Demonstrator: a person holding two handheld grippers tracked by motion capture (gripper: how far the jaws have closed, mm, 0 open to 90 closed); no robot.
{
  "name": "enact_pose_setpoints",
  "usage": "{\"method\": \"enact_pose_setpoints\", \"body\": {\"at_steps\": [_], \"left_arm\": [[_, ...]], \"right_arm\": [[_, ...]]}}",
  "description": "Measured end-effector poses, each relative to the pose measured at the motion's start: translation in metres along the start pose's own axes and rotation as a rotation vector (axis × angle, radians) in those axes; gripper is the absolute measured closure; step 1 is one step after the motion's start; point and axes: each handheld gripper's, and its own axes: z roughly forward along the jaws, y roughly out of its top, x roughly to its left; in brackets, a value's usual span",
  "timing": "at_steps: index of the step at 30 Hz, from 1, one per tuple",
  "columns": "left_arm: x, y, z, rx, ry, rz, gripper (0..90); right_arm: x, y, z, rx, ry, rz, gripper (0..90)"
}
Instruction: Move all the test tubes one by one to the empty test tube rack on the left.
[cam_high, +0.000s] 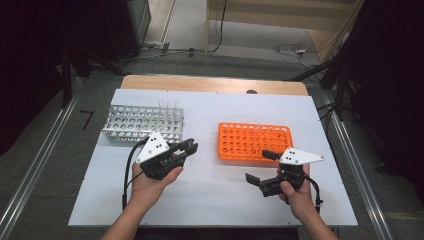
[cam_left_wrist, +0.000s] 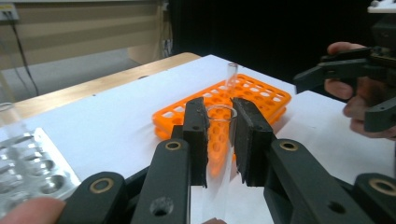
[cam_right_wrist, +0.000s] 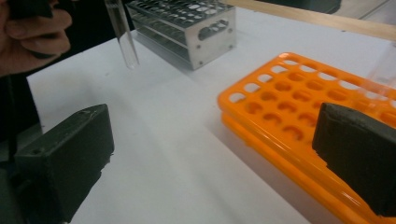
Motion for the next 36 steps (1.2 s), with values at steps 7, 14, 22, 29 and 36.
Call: {"method": "enact_pose_setpoints", "body": {"at_steps": [7, 14, 22, 29, 36], "left_arm": [[0.019, 0.007, -0.009, -0.017, 0.051, -0.015, 76.9], [0.04, 0.011, -0.017, -0.02, 0.104, -0.031, 76.9], [0.064, 0.018, -0.02, -0.023, 0.165, -0.041, 76.9], [0.086, 0.023, -0.019, -0.022, 0.209, -0.063, 76.9], [0.103, 0.03, -0.014, -0.031, 0.244, -0.078, 76.9]], "right_arm": [[-0.018, -0.009, -0.014, 0.009, -0.073, 0.013, 0.0], [-0.033, -0.014, -0.021, -0.001, -0.094, 0.046, 0.0], [-0.043, -0.018, -0.025, -0.013, -0.116, 0.066, 0.0], [-0.042, -0.019, -0.023, -0.006, -0.112, 0.075, 0.0], [-0.043, -0.019, -0.024, -0.01, -0.115, 0.072, 0.0]]}}
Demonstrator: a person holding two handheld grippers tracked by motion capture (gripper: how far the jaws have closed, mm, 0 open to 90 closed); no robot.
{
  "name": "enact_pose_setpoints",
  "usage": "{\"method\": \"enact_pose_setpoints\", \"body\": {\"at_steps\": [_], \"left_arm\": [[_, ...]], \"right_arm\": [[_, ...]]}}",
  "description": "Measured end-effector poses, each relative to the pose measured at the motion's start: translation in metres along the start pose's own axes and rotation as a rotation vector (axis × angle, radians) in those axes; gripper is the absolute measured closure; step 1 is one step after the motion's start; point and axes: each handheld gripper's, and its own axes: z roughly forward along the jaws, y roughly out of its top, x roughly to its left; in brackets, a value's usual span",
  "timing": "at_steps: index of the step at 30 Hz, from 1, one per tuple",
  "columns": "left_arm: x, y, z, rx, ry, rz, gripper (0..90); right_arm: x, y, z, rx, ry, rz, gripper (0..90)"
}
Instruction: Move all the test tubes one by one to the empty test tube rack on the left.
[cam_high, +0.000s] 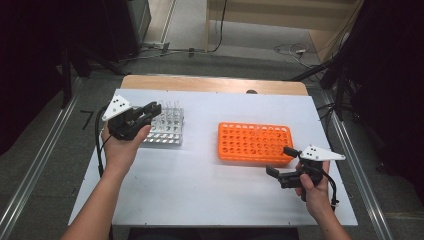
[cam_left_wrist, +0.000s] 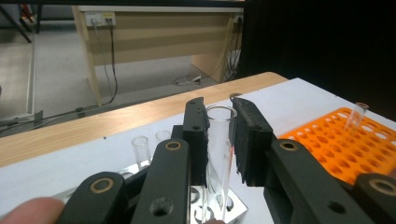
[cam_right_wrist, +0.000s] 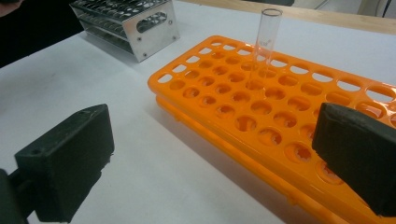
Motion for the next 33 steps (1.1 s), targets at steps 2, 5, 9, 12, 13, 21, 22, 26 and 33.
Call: {"method": "enact_pose_setpoints", "body": {"at_steps": [2, 5, 9, 12, 13, 21, 22, 26, 33], "left_arm": [[0.003, 0.002, 0.003, -0.003, 0.006, -0.002, 76.9], [0.006, 0.004, 0.007, -0.005, 0.019, -0.006, 76.9], [0.012, 0.006, 0.013, -0.006, 0.036, -0.006, 76.9], [0.017, 0.006, 0.018, -0.007, 0.053, -0.015, 76.9], [0.019, 0.006, 0.019, -0.009, 0.058, -0.022, 76.9], [0.035, 0.003, 0.031, -0.008, 0.102, -0.05, 76.9], [0.036, 0.003, 0.032, -0.007, 0.107, -0.051, 76.9], [0.042, 0.003, 0.036, -0.012, 0.121, -0.058, 76.9], [0.049, 0.002, 0.045, -0.001, 0.147, -0.074, 76.9]], "right_arm": [[0.0, 0.0, 0.0, -0.001, -0.002, 0.001, 0.0], [-0.001, 0.0, 0.0, 0.001, -0.004, 0.004, 0.0], [0.0, 0.0, 0.0, 0.003, -0.003, 0.002, 0.0], [0.001, 0.0, 0.0, 0.005, -0.003, 0.002, 0.0], [0.001, 0.0, 0.0, 0.005, -0.002, 0.002, 0.0], [-0.003, -0.001, 0.0, -0.002, 0.005, 0.022, 0.0], [-0.003, -0.001, 0.0, -0.001, 0.005, 0.022, 0.0], [-0.002, -0.001, 0.001, 0.003, 0.007, 0.019, 0.0], [-0.002, -0.001, 0.002, 0.006, 0.006, 0.02, 0.0]]}}
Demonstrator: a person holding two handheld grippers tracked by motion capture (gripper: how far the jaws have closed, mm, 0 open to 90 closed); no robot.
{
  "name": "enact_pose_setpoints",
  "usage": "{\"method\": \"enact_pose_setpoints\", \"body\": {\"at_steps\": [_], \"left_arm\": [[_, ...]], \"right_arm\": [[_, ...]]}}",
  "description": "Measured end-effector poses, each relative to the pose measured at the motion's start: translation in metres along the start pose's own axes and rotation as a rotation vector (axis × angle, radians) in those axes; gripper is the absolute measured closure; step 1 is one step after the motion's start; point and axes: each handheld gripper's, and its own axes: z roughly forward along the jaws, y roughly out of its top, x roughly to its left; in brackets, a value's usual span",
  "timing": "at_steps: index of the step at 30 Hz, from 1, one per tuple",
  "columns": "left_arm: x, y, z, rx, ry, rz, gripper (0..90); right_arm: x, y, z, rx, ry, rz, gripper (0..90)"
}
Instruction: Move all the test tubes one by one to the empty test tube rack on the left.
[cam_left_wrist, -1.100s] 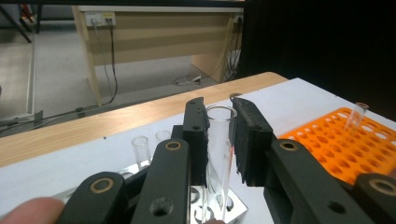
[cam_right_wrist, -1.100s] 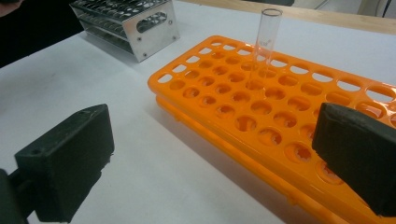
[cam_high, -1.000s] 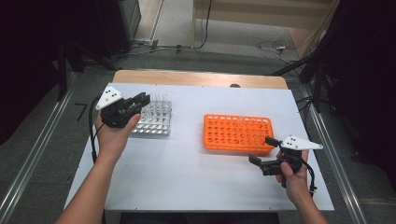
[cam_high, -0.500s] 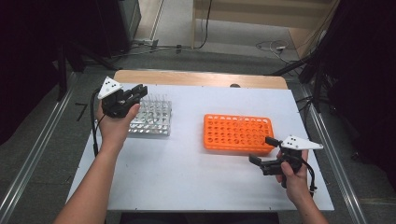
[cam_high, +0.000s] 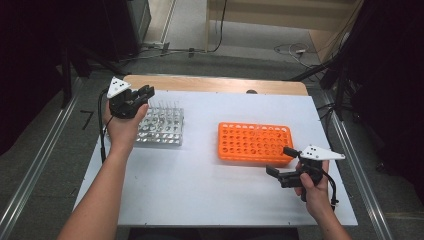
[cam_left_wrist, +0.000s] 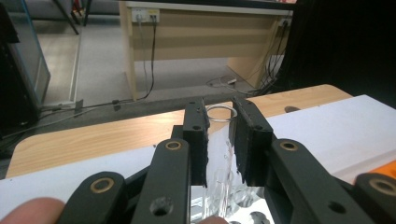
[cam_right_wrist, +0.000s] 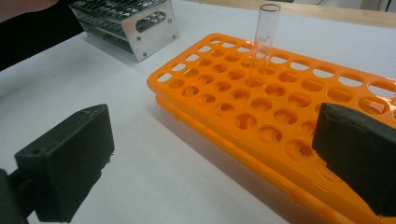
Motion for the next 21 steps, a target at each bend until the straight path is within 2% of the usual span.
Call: {"method": "enact_pose_setpoints", "body": {"at_steps": [9, 15, 21], "left_arm": [[0.005, -0.006, 0.012, 0.012, 0.025, -0.008, 76.9], [0.007, -0.009, 0.017, 0.01, 0.026, -0.007, 76.8], [0.008, -0.013, 0.021, 0.048, 0.033, -0.007, 76.8]], "right_arm": [[-0.001, -0.001, 0.0, 0.0, -0.002, 0.005, 0.0], [0.0, -0.001, 0.001, 0.002, -0.003, -0.001, 0.0], [-0.001, -0.001, 0.0, -0.001, -0.005, 0.004, 0.0]]}}
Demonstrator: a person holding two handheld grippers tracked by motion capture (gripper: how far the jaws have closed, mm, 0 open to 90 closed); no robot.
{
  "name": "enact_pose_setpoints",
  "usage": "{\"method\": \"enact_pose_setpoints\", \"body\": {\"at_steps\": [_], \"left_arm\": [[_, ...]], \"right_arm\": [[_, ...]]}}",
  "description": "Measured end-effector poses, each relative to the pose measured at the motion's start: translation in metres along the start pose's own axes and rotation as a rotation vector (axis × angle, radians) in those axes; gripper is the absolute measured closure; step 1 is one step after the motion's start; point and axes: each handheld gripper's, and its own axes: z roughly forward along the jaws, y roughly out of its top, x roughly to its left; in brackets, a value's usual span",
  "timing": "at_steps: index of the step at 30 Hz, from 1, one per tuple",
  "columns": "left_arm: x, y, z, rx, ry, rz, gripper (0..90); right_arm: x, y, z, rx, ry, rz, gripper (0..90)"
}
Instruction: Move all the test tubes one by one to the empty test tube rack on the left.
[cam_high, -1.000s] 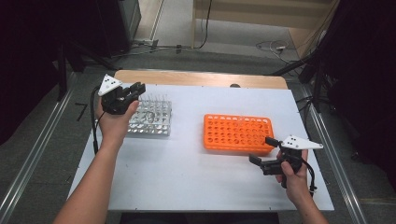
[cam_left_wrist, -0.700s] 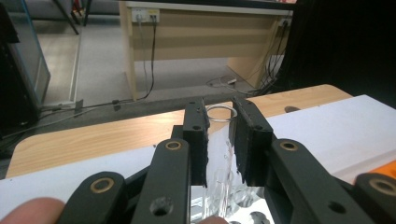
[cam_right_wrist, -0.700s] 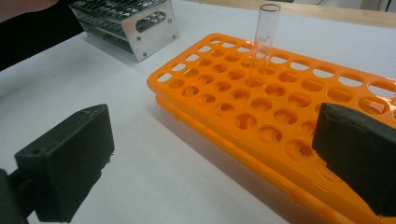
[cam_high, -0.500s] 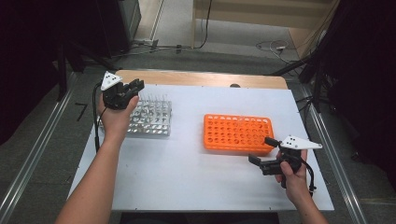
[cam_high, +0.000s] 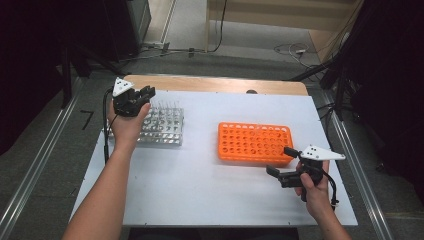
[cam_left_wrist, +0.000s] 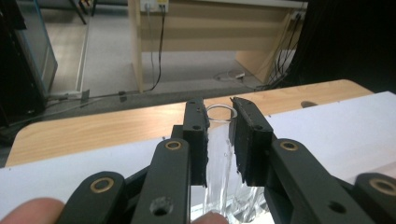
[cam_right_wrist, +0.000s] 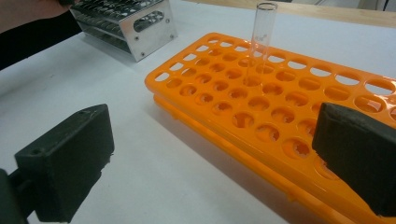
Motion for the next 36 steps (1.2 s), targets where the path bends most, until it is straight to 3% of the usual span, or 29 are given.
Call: {"method": "enact_pose_setpoints", "body": {"at_steps": [8, 16, 21, 25, 27, 33, 36], "left_arm": [[-0.001, -0.012, 0.005, 0.062, 0.008, 0.004, 76.6], [-0.006, -0.016, 0.008, 0.122, 0.023, 0.043, 76.3], [-0.004, -0.019, 0.008, 0.136, 0.009, 0.024, 74.0], [-0.003, -0.018, 0.002, 0.126, -0.002, -0.01, 65.2], [-0.004, -0.018, -0.001, 0.124, -0.006, -0.019, 54.0], [-0.008, -0.018, -0.018, 0.081, -0.063, -0.046, 30.4], [-0.013, -0.019, -0.026, 0.068, -0.1, -0.043, 23.1]], "right_arm": [[0.0, -0.001, 0.001, 0.0, -0.003, -0.004, 0.0], [0.0, -0.001, 0.003, 0.009, -0.004, -0.006, 0.0], [0.001, -0.001, 0.004, 0.01, -0.003, -0.005, 0.0], [0.0, -0.002, 0.004, 0.013, 0.002, -0.003, 0.0], [0.0, -0.002, 0.005, 0.013, 0.004, 0.001, 0.0], [-0.001, -0.001, 0.006, 0.013, 0.011, 0.006, 0.0], [0.0, 0.0, 0.007, 0.017, 0.01, 0.009, 0.0]]}}
